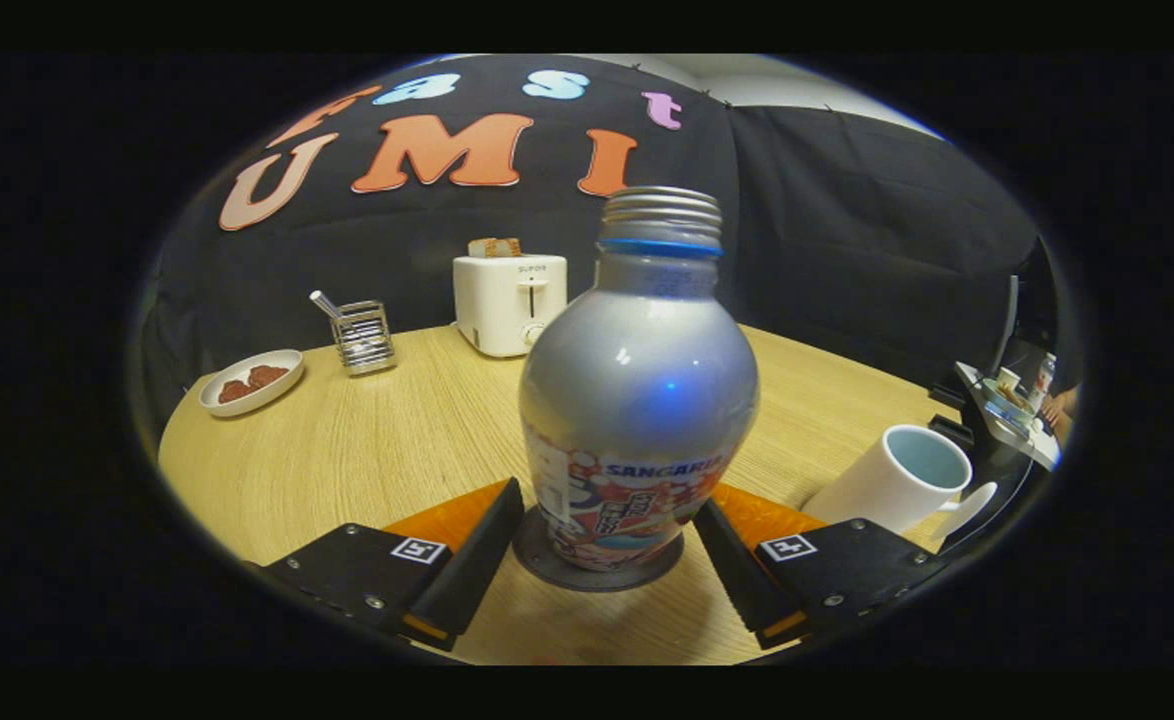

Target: Take the bottle from table, then pour the juice into the cup, finally place the bottle on the coaster

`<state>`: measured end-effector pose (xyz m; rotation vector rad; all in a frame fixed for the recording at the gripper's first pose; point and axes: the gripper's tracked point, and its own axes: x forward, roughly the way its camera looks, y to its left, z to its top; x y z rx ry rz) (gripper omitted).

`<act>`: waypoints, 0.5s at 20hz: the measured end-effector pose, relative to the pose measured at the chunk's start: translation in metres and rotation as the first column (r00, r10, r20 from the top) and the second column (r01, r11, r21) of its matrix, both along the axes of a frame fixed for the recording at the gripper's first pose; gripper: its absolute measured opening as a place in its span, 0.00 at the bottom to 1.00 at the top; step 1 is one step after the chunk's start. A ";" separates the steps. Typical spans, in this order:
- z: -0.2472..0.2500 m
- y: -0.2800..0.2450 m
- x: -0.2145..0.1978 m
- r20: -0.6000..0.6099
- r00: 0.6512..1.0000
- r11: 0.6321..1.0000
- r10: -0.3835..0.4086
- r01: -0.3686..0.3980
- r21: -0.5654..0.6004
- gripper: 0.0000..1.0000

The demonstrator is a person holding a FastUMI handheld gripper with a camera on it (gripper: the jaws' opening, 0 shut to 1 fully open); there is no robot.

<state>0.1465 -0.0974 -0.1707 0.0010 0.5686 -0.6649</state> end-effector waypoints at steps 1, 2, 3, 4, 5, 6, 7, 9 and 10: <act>0.002 -0.001 -0.001 0.008 1.000 1.000 0.002 -0.002 -0.003 0.98; 0.007 -0.001 -0.003 0.017 1.000 1.000 0.002 -0.002 -0.006 0.98; 0.011 -0.002 -0.005 0.026 1.000 1.000 0.005 -0.004 -0.007 0.98; 0.016 -0.002 -0.007 0.036 0.999 1.000 0.009 -0.009 -0.008 0.98; 0.021 -0.002 -0.010 0.046 0.999 1.000 0.016 -0.016 -0.009 0.98; 0.025 -0.002 -0.012 0.058 0.998 1.000 0.024 -0.024 -0.006 0.98; 0.030 0.000 -0.014 0.068 0.997 0.999 0.034 -0.034 -0.003 0.98; 0.043 0.005 -0.020 0.093 0.993 0.998 0.070 -0.069 -0.006 0.98; 0.052 0.010 -0.021 0.119 0.989 0.996 0.091 -0.091 -0.003 0.98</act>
